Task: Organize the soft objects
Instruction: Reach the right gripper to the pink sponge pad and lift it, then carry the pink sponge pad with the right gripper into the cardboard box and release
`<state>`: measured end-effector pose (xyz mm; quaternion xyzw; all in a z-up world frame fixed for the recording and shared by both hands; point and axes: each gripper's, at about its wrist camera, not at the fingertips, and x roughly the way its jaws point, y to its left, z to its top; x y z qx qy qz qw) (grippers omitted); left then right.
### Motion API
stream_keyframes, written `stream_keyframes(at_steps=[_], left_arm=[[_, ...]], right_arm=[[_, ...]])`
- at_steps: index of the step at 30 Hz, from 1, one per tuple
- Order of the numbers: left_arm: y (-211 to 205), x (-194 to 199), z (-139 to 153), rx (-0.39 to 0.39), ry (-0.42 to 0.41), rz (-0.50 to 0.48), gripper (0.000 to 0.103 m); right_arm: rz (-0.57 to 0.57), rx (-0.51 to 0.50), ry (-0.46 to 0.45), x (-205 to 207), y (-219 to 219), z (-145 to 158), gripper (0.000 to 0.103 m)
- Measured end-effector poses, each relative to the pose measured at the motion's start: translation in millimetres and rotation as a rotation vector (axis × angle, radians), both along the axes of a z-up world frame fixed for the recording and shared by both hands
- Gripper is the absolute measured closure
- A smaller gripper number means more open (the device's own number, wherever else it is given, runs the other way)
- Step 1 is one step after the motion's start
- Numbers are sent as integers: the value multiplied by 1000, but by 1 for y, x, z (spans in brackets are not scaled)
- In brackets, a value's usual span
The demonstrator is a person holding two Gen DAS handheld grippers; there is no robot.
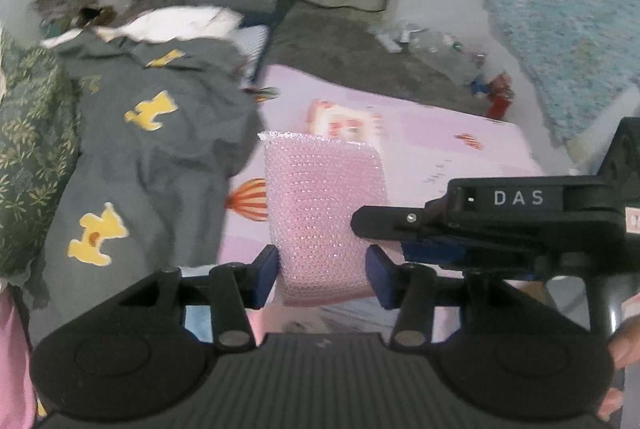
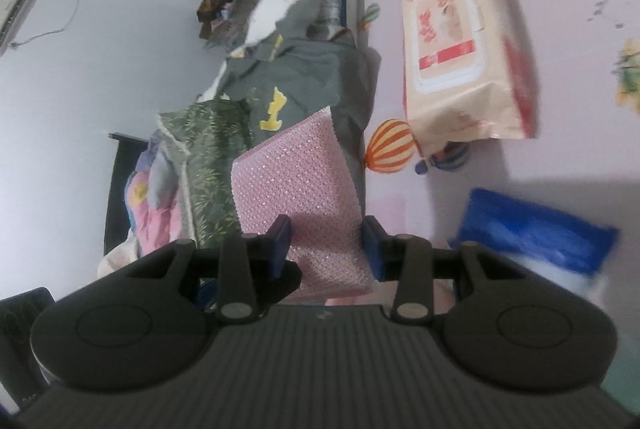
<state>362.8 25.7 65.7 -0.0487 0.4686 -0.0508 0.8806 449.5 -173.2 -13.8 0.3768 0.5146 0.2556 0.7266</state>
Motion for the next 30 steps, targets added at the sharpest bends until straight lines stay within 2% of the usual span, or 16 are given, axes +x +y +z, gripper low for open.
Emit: stream_keyframes(at_steps=[7,13,19,23,26,30], left_arm=[[-95,-44,30,-30,-65,-151,54],[-199,-68,28,-48,-66,-324,54],[-297,-81,1,-64,-34,-468,54],[-350,-85,-23,-85,-6,-537,53],[-380,-80,-47,-110,28,-560,50],[-408,-74,-85,-111,92,-539,50]], right_arm=[[-90,-13,-79,-73,-103,45,65],[-233,-44,-102,-144,-215,54,65],[-386,-89,-65,-202,-315,37,65],[-471,-147,-37,-226,-365,22,65],[-516,-215,-22,-232,-392,10,65],[-538,-306,1,-235,-414,-8,65]])
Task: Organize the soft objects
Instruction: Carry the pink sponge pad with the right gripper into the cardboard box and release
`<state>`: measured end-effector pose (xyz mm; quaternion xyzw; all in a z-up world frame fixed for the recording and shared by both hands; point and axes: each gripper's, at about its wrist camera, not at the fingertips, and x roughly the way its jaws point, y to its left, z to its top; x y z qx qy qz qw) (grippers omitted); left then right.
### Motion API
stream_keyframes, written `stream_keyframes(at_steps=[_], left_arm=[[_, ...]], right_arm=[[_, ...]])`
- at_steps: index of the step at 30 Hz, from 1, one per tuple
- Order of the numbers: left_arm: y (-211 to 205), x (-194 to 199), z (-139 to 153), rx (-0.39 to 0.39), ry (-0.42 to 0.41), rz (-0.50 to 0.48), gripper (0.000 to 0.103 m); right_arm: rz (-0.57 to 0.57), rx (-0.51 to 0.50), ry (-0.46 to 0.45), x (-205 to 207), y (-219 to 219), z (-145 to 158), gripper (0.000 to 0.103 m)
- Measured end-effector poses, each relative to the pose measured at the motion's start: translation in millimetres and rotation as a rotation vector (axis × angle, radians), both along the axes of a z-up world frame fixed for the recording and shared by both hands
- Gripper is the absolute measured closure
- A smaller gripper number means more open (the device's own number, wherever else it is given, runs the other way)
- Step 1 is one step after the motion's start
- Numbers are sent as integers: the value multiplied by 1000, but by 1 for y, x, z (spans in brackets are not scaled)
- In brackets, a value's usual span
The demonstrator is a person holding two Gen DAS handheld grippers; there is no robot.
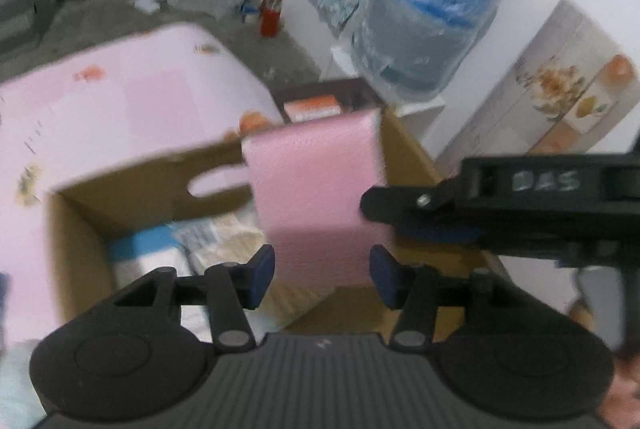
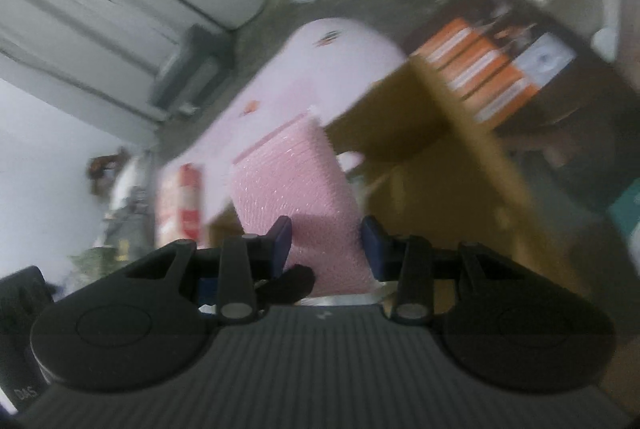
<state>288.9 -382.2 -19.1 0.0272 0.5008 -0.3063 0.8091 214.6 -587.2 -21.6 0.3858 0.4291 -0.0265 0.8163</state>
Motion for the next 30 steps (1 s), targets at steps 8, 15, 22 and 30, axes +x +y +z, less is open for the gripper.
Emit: stream_keyframes(at_steps=[8,15,22,30], left_arm=[[-2,-2,-25,23,60,24,45],[34,-10,10,8,8,45,43],[86,-23,57,22,-86,60,35],[186,-51,75,15,-134,157,33]], right_arm=[[25,-111,-6,5,2,-4,65],[14,-106,-51,-12,1,16,65],[44,-47,-63,-33,14,18,65],[44,19,106,-31,44,-28,64]])
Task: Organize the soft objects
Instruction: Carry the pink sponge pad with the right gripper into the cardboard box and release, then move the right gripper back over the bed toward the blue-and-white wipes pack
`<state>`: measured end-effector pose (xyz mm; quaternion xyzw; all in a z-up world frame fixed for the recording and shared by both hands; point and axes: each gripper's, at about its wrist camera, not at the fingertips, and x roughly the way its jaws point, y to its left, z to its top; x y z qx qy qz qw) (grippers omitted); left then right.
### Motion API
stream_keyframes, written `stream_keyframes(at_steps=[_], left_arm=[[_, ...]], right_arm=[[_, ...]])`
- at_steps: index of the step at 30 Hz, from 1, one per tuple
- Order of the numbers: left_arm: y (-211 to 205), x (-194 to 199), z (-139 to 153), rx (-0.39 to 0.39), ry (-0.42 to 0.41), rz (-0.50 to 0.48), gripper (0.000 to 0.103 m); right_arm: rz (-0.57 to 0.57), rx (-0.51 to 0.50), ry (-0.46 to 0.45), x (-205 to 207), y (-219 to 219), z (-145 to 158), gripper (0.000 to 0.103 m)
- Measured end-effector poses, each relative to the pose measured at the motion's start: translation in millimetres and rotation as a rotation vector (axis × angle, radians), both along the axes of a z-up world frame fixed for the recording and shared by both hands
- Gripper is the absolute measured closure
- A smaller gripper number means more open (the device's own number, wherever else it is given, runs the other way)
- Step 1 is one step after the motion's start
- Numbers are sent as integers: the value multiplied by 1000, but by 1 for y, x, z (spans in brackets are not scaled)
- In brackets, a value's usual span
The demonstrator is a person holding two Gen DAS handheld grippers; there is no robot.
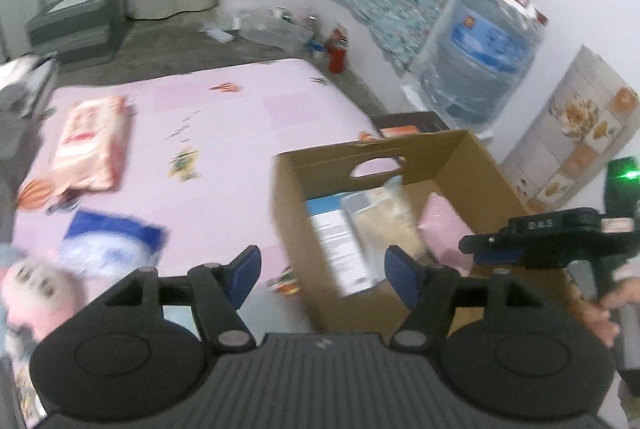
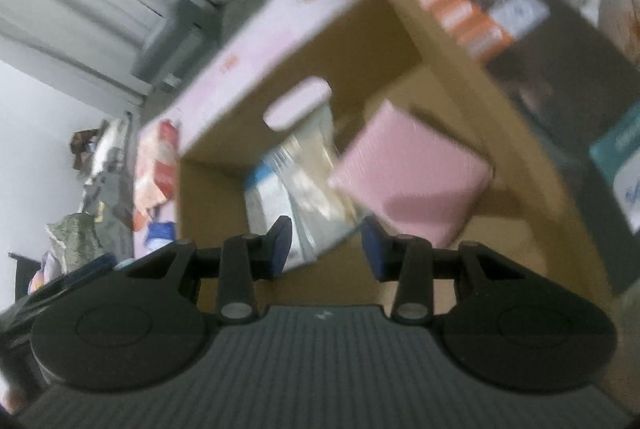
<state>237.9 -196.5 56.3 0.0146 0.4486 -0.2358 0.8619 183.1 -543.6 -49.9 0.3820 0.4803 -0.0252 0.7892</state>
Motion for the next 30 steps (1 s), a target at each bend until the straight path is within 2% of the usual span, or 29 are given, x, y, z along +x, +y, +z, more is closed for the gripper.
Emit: stream_keyframes(at_steps=[7,16,20,23,27,30], left_arm=[[72,-20,-9,-39,-17,119,33],[126,-44,-20,-83,-33,186,33],[135,-58,-24,-104,-49,189,33],[138,-67,-26,-89,-82,187,32],[138,-81,-29,-53,-116,170,31],[137,-87,-34,-38,-116,155,30]], right_arm=[[-4,32,62,32,24,-34,64],[-99,-70,32,75,10,-40,64],[-102,-38,27,67,9,-36,64],[-62,-24,37,48,12,-28,63],[-32,-54,84,25,13,-25,61],[-55,-94,123,23,9,-34,60]])
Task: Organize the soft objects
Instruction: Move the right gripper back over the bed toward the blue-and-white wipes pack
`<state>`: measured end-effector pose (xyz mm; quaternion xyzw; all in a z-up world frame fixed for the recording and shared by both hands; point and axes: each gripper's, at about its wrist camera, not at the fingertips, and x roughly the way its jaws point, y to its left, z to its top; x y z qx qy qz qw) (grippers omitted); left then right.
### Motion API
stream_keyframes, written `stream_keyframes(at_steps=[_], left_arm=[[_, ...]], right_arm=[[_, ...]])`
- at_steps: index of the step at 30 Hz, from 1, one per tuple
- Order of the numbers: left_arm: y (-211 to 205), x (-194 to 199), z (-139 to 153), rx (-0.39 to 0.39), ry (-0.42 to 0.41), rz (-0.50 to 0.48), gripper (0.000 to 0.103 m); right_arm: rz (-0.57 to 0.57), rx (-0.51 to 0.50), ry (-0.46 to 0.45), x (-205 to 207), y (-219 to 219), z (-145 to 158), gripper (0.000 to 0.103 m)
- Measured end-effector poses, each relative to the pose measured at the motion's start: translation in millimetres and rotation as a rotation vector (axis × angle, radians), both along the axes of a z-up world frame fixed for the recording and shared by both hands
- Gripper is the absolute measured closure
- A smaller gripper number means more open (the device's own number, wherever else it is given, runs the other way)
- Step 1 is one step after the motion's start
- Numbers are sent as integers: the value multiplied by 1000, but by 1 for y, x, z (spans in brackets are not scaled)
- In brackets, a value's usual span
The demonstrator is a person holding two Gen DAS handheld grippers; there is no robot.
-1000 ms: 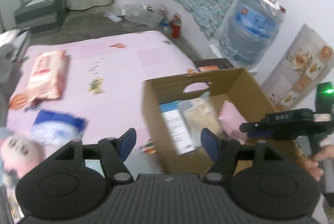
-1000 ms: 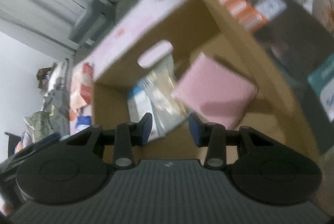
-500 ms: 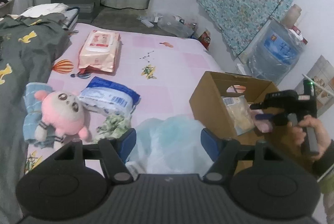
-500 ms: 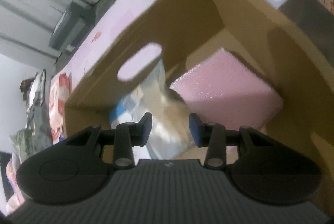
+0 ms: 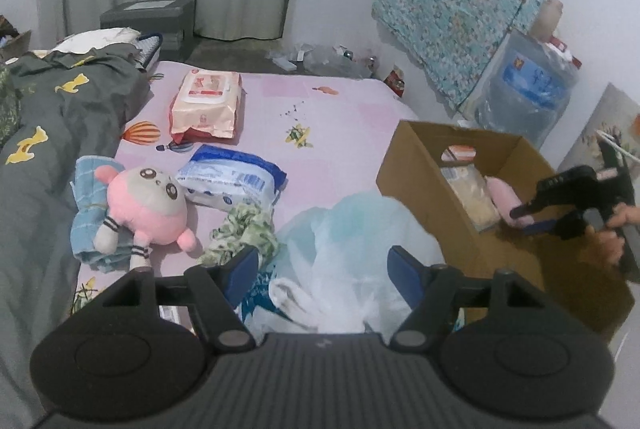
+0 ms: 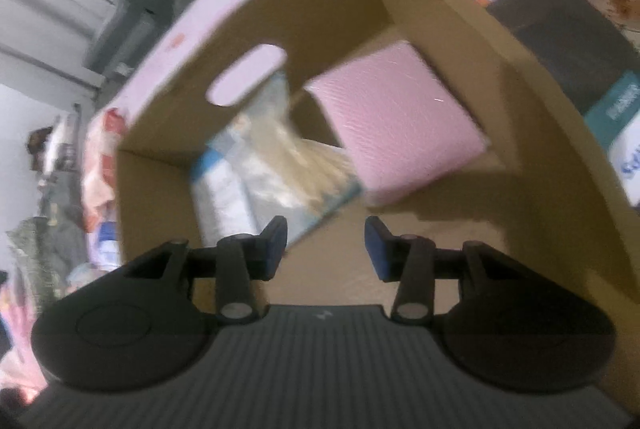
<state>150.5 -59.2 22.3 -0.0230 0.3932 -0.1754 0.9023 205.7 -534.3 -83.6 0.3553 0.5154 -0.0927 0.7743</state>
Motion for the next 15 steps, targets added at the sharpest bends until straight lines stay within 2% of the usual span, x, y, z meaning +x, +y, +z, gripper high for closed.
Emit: stream_keyframes(at_steps=[4,8,11,15], left_arm=[[2,-8,-8,5,22,0,30],[8,-17,-13,9,30,18,30],[14,-23,-15,-4,28,28,30],[20,-30,-14,33,7,38,30]], right_arm=[[-73,0,5,10,-12,-15,60],[-89,-26,-25,17,-17,-15,60],[-99,-12,-7,13,-22,-18,60],[-95,2,21,-2,-23,-16,59]])
